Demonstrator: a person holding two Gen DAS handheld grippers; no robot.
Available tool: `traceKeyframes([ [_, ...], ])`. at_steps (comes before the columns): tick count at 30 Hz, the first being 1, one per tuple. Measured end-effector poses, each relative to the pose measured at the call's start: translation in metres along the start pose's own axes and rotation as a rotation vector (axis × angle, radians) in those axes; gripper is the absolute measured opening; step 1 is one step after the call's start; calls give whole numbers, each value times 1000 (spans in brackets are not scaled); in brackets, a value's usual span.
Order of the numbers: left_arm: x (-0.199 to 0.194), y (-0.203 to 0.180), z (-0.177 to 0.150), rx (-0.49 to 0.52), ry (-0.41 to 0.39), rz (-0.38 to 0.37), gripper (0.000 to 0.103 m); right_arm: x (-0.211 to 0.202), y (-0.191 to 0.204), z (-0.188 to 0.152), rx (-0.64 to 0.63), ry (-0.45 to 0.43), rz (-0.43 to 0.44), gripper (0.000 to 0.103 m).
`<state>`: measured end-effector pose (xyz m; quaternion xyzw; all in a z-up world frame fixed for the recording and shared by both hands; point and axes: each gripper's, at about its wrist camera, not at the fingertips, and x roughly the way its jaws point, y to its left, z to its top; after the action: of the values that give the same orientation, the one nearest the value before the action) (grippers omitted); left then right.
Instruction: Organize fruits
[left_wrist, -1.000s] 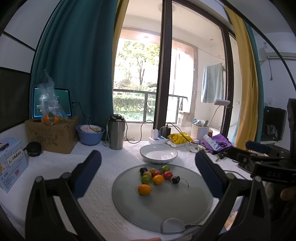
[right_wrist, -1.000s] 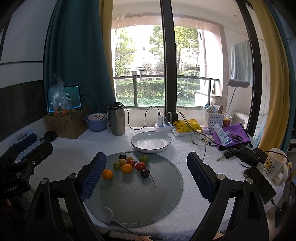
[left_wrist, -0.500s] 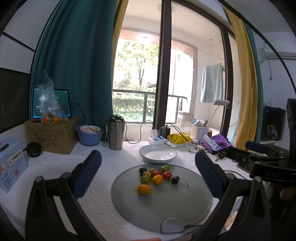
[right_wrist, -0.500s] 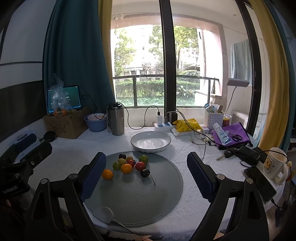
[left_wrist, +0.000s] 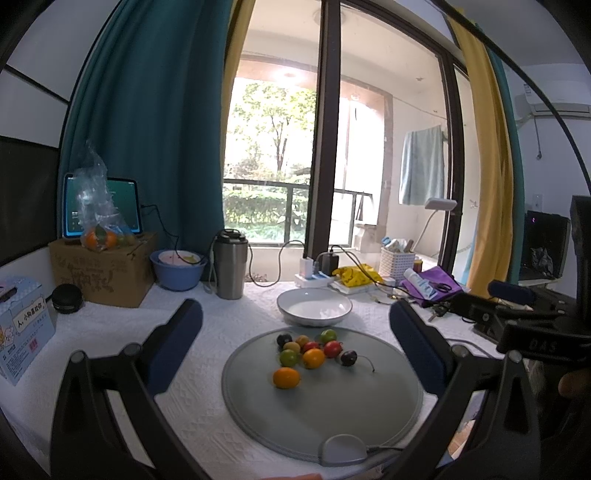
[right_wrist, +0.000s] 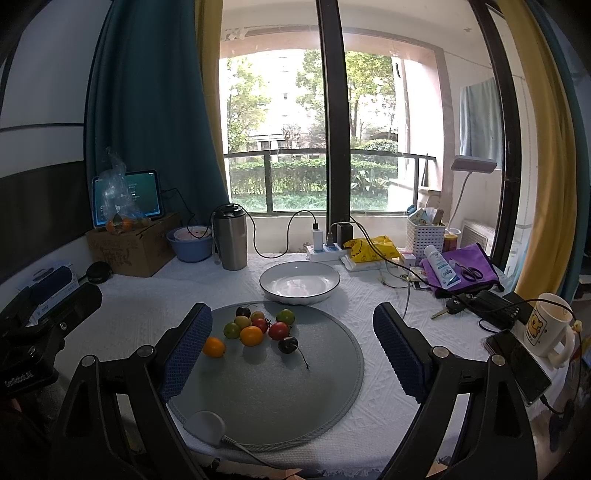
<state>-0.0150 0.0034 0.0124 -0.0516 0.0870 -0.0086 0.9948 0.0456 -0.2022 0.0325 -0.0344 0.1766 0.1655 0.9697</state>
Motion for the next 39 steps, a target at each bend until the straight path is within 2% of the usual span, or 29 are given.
traceKeyframes([
  [14,0,-2,1,0,-1,0,102,0,0,0,1,0,0,91],
  [23,5,3,0,-27,15,-6,102,10,2,-5,-12,30,3,91],
  [32,34,8,-22,-49,118,-2,102,39,0,-20,4,108,10,91],
  [39,79,9,-47,-89,265,-24,101,86,-11,-41,39,226,19,91],
])
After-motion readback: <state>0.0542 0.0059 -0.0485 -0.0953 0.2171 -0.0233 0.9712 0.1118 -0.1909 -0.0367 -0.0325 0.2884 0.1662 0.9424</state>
